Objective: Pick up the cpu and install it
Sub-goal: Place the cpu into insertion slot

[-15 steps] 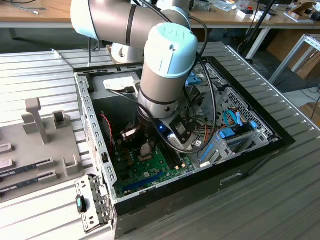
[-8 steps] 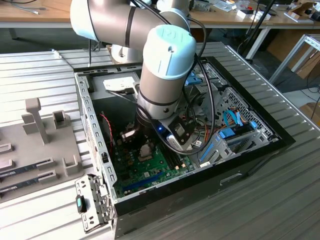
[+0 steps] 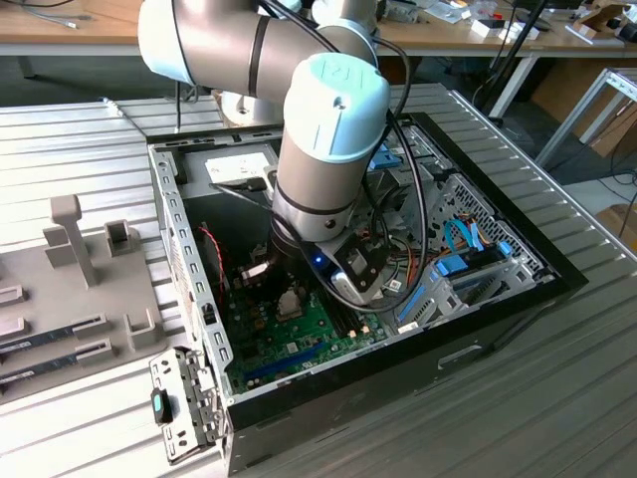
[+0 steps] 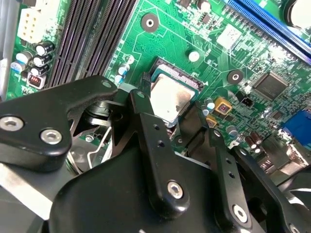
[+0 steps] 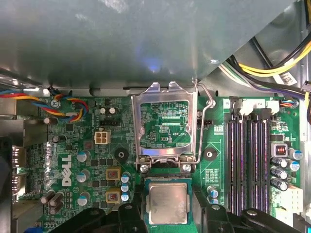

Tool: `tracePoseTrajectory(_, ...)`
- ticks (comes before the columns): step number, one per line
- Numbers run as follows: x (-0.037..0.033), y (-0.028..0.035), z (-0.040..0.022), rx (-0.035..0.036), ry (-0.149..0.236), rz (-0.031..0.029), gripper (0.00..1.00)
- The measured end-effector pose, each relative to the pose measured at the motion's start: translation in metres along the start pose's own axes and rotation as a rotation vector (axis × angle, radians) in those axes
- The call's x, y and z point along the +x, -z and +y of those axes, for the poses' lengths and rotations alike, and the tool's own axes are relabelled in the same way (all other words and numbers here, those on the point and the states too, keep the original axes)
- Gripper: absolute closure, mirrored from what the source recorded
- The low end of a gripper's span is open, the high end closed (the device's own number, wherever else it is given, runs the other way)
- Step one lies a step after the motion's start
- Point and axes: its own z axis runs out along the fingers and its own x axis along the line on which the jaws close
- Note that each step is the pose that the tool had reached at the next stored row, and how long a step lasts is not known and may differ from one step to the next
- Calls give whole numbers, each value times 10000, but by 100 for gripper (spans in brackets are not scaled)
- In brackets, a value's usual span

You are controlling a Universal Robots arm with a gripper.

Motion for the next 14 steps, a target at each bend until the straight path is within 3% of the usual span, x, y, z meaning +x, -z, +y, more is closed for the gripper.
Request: tracePoseTrajectory(14,1,-52,-15,14,10,-5,53)
